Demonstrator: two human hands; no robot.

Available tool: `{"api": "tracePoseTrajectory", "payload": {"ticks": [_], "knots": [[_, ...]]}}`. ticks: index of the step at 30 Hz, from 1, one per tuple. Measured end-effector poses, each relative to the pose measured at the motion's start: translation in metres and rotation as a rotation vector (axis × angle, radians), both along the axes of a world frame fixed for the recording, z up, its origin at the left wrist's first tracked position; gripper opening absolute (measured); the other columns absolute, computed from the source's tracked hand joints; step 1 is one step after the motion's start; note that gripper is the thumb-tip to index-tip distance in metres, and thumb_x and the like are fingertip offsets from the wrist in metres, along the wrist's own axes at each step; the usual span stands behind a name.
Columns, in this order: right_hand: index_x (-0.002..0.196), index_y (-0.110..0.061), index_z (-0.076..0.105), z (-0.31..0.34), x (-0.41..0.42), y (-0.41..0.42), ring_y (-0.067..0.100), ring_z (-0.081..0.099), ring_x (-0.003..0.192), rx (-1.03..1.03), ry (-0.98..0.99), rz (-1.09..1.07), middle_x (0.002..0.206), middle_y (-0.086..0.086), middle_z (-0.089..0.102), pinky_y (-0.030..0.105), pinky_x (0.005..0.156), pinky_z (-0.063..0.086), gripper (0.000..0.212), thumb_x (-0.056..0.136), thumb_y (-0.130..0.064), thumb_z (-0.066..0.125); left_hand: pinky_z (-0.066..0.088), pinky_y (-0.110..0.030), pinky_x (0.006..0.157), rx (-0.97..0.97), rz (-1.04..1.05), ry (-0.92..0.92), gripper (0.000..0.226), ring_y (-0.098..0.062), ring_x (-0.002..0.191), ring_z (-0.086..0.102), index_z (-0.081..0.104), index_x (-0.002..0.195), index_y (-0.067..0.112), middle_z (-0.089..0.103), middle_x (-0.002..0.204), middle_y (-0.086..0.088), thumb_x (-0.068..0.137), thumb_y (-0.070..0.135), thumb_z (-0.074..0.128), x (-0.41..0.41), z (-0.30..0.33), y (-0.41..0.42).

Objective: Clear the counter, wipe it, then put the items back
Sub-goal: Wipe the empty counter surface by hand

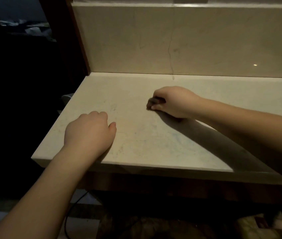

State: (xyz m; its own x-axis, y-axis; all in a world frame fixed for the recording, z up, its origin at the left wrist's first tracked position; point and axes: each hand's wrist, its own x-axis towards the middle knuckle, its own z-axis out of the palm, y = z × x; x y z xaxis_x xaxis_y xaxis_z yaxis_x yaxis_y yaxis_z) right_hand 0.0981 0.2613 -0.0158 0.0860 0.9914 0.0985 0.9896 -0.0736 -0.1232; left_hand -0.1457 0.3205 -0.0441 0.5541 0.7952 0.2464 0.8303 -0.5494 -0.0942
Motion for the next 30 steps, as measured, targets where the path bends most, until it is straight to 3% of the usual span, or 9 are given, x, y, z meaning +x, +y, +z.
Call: {"api": "tracePoseTrajectory", "payload": {"ticks": [5,9,12,15,19,23,26,30], "knots": [[0.087,-0.036,0.049,-0.005,-0.014,-0.055,0.012,0.048,0.071,-0.008,0.009,0.19,0.082,-0.015,0.049,0.026,0.052,0.031,0.019,0.083,-0.054,0.048,0.022,-0.028,0.047,0.021,-0.005,0.001,0.027,-0.019,0.068,0.042,0.041,0.081,0.022,0.032,0.068,0.007,0.094,0.045,0.035,0.003,-0.002,-0.004],[0.096,-0.026,0.058,-0.001,0.022,-0.01,0.026,0.056,0.091,-0.009,-0.035,-0.041,0.099,-0.001,0.063,0.034,0.067,0.042,0.024,0.089,-0.048,0.055,0.017,-0.028,0.046,0.042,0.001,0.004,0.027,-0.018,0.07,0.041,0.04,0.082,0.022,0.031,0.07,0.006,0.094,0.046,0.035,0.005,-0.002,-0.005],[0.095,-0.018,0.057,0.001,0.04,0.027,0.032,0.055,0.097,0.014,-0.008,-0.183,0.099,0.007,0.062,0.034,0.069,0.038,0.026,0.091,-0.044,0.056,0.022,-0.028,0.048,0.037,0.017,0.007,0.028,-0.019,0.07,0.041,0.04,0.084,0.022,0.031,0.07,0.005,0.095,0.047,0.034,0.006,-0.001,-0.005],[0.09,-0.02,0.055,-0.003,0.032,0.019,0.03,0.055,0.092,0.041,0.027,-0.104,0.098,0.006,0.063,0.032,0.066,0.034,0.023,0.09,-0.043,0.057,0.02,-0.028,0.048,0.037,0.023,0.011,0.028,-0.019,0.07,0.04,0.04,0.084,0.022,0.031,0.07,0.005,0.094,0.048,0.034,0.007,-0.001,-0.005],[0.085,-0.032,0.05,-0.009,0.02,-0.025,0.017,0.047,0.076,0.016,0.023,0.071,0.082,-0.01,0.051,0.03,0.057,0.029,0.018,0.086,-0.048,0.059,0.018,-0.027,0.046,0.036,0.024,0.021,0.029,-0.017,0.067,0.039,0.04,0.083,0.023,0.028,0.067,0.008,0.093,0.05,0.035,0.007,-0.001,-0.001],[0.091,-0.027,0.055,-0.005,0.041,0.0,0.025,0.054,0.086,0.007,0.015,-0.018,0.093,0.0,0.061,0.032,0.064,0.034,0.022,0.087,-0.048,0.058,0.035,-0.027,0.051,0.017,0.018,0.027,0.033,-0.016,0.062,0.041,0.045,0.08,0.026,0.037,0.066,0.007,0.09,0.056,0.034,0.009,0.0,0.008],[0.088,-0.024,0.051,0.0,0.062,0.041,0.028,0.052,0.087,0.024,0.026,-0.167,0.097,0.008,0.062,0.032,0.065,0.032,0.023,0.09,-0.046,0.056,0.051,-0.034,0.064,-0.098,0.054,-0.051,0.04,-0.018,0.071,0.051,0.056,0.093,0.026,0.048,0.077,0.005,0.088,0.06,0.036,0.014,0.005,0.013],[0.083,-0.022,0.049,-0.003,0.064,0.055,0.023,0.043,0.079,0.037,0.07,-0.206,0.088,0.005,0.055,0.032,0.063,0.029,0.025,0.089,-0.044,0.057,0.051,-0.042,0.079,-0.247,-0.039,-0.084,0.047,-0.02,0.091,0.05,0.057,0.11,0.024,0.051,0.098,0.004,0.088,0.061,0.038,0.036,0.013,0.009]]}}
